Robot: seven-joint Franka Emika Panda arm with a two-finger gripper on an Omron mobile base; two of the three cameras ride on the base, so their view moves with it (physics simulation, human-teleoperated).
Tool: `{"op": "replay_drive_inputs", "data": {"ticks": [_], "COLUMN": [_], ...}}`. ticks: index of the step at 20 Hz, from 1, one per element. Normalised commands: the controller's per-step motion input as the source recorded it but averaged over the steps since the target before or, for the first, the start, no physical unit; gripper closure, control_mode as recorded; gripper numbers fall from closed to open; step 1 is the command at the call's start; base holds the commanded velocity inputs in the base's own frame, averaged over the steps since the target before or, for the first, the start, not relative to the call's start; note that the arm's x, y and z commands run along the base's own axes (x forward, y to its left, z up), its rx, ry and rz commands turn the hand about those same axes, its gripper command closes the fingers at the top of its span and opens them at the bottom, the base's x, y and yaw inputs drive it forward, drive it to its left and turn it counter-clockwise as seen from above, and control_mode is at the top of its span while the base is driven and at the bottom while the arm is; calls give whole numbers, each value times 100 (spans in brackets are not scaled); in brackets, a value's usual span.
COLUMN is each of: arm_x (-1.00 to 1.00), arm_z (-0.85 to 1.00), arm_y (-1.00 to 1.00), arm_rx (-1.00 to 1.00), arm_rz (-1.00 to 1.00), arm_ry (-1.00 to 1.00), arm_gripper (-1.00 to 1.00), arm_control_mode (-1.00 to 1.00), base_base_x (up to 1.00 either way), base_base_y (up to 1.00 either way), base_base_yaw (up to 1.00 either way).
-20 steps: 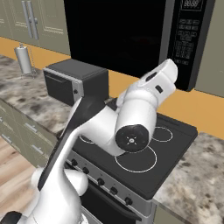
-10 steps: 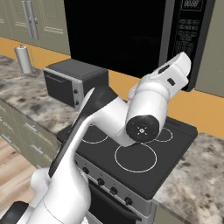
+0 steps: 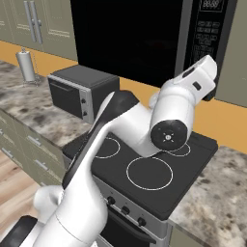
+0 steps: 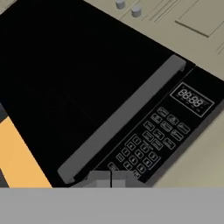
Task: Place the bowl containing the squash and tomato in the microwave. Close the microwave door and press the start button to microwave the meal.
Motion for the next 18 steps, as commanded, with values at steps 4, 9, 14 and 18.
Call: {"op": "replay_drive_inputs", "data": {"ticks": [4,9,14,18], "arm_x": [21,19,20,22], "arm_z": [0,0,-5,-13], "arm_y": [0,-16,-23,-8], "arm_rx": [-1,0,0,0], "arm_rz": [0,0,0,0], "arm_ry": [1,0,1,0], "arm_gripper": [100,100,100,100], "arm_control_mode": [-100,-100,-100,-100], "base_base_x": [0,0,0,0], "base_base_y": [0,0,0,0], "base_base_yaw": [0,0,0,0]}}
